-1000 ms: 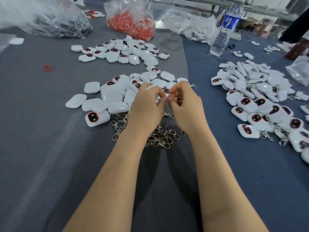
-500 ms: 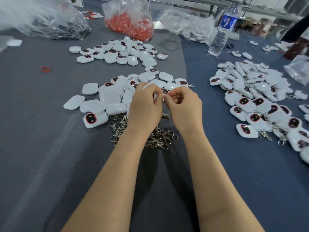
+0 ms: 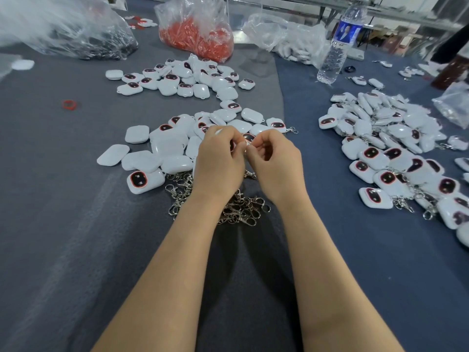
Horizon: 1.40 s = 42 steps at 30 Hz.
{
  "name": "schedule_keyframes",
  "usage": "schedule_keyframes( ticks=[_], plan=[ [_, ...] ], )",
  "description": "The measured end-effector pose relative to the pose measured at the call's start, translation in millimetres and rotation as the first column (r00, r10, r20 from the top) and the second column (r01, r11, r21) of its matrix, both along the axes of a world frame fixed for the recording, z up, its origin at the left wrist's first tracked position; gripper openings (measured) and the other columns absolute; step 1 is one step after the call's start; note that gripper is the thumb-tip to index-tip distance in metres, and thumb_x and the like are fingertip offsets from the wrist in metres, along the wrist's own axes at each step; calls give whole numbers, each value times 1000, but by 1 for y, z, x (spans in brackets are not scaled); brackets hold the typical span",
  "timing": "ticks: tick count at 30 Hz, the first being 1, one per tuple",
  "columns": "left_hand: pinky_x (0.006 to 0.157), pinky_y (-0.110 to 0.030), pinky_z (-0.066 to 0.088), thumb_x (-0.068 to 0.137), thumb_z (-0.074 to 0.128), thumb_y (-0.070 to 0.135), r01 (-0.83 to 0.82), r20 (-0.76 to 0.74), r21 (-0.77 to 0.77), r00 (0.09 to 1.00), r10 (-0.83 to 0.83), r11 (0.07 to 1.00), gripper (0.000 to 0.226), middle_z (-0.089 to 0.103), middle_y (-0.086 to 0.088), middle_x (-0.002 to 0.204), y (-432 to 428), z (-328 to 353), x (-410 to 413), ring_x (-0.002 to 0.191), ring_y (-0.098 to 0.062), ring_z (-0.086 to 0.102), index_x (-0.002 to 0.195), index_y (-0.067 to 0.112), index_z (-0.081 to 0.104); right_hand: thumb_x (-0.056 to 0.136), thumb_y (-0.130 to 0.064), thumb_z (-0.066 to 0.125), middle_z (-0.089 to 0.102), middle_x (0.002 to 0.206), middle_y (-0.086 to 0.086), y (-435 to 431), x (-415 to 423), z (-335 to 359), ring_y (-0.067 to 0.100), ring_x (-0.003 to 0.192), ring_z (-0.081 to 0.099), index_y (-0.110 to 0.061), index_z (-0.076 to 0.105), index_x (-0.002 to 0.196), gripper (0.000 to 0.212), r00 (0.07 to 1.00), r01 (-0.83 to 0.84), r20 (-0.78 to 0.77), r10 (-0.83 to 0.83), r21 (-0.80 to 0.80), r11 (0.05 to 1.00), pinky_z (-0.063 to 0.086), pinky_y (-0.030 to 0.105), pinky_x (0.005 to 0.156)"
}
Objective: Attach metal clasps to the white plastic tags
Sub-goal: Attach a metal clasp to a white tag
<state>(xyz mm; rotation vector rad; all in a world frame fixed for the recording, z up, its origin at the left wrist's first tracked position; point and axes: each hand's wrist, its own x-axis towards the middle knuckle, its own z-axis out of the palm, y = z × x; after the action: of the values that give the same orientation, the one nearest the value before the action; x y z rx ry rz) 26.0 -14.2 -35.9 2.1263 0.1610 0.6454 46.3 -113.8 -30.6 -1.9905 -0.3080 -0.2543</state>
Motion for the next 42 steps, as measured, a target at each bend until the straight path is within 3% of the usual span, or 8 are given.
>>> schedule_keyframes(
  ticks=[5, 8, 11, 15, 21, 34, 38, 42],
  plan=[
    [65, 0, 31, 89, 58, 9, 7, -8, -32, 1000, -7, 999, 8, 57, -5, 102, 2, 2, 0, 80, -6, 44, 84, 15, 61, 87, -5, 60, 57, 74, 1, 0, -2, -1, 3, 62, 46, -12, 55, 80, 11, 993, -17, 111, 24, -62, 998, 38, 8, 60],
    [66, 1, 31, 89, 59, 14, 22, -35, -51, 999, -24, 998, 6, 58, -4, 103, 4, 2, 0, 82, -6, 46, 85, 19, 62, 87, -5, 59, 53, 67, -3, -2, -1, -2, -2, 57, 46, -11, 55, 80, 11, 996, -5, 88, 10, -60, 998, 37, 8, 57],
    [72, -3, 34, 93, 54, 17, 60, -32, -101, 997, -64, 993, 12, 58, 1, 103, 5, 5, -2, 85, -8, 52, 100, 22, 63, 87, -8, 56, 53, 66, -4, -4, 1, -3, -1, 56, 45, -13, 55, 80, 9, 999, 42, 37, -40, -50, 998, 38, 8, 57],
    [55, -5, 35, 91, 50, 11, 113, -18, -228, 993, -121, 967, 32, 49, 10, 74, 5, 11, -7, 56, 9, 49, 121, 21, 46, 86, -9, 53, 57, 68, 4, -6, 2, -5, 8, 57, 43, -11, 56, 80, 6, 998, 56, -4, -57, -58, 997, 37, 12, 52],
    [49, -3, 35, 89, 51, 11, 139, -92, -228, 982, -163, 964, 22, 49, 9, 74, 3, 11, -7, 49, 14, 47, 107, 20, 40, 87, -9, 54, 51, 63, -3, -5, 2, -5, 2, 50, 41, -13, 53, 78, 10, 999, 34, -2, -34, -78, 996, 35, 10, 49],
    [45, -6, 34, 92, 48, 9, 155, -81, -187, 982, -172, 970, 19, 50, 5, 72, 7, 7, -7, 45, 10, 46, 105, 18, 39, 89, -8, 53, 52, 65, -5, -2, 2, -6, 4, 54, 42, -11, 53, 80, 9, 998, -9, 58, 21, -188, 982, 37, 14, 53],
    [45, -7, 35, 93, 47, 8, 178, -73, -118, 980, -187, 977, 18, 48, 5, 70, 8, 4, -7, 47, 9, 46, 106, 18, 38, 91, -10, 51, 53, 70, -2, -2, 4, -7, 8, 58, 42, -10, 52, 83, 8, 998, -45, 36, 59, -299, 953, 37, 20, 54],
    [50, -7, 36, 93, 48, 11, 200, -57, -31, 978, -202, 979, 18, 49, 7, 75, 9, 4, -6, 56, 9, 48, 104, 21, 37, 91, -8, 50, 49, 68, -5, -1, 3, -8, 7, 56, 41, -13, 48, 81, 11, 997, -31, 54, 49, -291, 956, 35, 18, 53]
  ],
)
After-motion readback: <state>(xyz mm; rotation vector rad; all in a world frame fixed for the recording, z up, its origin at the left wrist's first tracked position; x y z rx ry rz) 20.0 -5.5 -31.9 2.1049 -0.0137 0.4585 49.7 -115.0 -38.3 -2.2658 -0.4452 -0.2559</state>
